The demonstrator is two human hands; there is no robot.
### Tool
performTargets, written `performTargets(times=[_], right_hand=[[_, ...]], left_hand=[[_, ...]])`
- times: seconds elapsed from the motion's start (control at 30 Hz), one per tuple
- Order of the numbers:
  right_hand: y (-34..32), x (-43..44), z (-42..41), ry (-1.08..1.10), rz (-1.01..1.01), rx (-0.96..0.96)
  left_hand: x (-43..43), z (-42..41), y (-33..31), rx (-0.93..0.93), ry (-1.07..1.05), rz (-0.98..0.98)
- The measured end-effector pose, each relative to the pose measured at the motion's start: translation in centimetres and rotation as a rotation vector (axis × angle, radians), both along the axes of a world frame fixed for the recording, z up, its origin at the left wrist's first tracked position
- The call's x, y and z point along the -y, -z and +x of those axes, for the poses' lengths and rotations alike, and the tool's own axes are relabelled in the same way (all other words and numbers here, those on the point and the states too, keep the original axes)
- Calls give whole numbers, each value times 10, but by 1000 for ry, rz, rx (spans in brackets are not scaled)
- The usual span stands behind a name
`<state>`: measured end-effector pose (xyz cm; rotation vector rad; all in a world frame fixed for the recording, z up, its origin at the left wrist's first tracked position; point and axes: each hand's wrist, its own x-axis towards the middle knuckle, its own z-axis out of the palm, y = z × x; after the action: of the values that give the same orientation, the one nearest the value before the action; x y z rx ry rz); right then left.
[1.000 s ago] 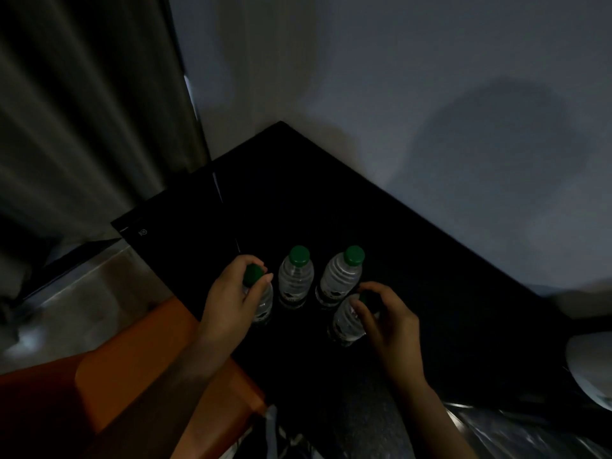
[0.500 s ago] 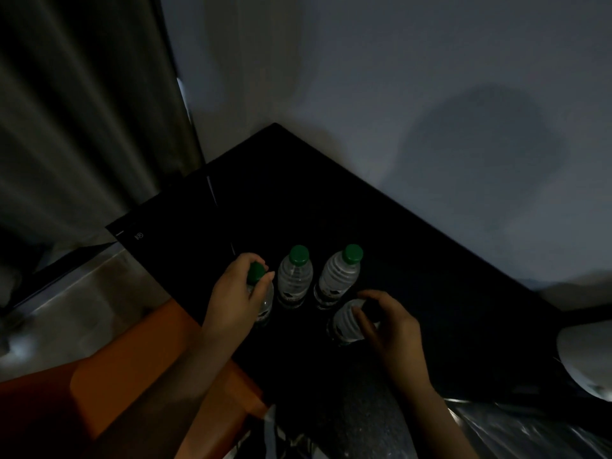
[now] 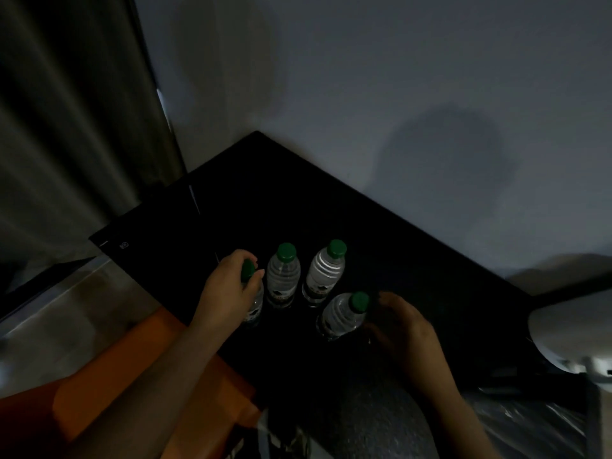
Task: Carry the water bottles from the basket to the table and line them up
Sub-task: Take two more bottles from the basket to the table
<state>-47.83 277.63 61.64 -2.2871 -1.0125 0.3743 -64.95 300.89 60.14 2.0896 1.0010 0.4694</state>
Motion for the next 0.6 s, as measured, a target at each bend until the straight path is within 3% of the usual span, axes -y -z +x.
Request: performTargets(times=[0.23, 0.6], right_hand=[[-4, 6, -9, -42, -129, 6], [-5, 13, -31, -3, -298, 47]], left_hand=[[13, 2, -52, -52, 153, 182], [42, -1, -55, -312, 521, 120]])
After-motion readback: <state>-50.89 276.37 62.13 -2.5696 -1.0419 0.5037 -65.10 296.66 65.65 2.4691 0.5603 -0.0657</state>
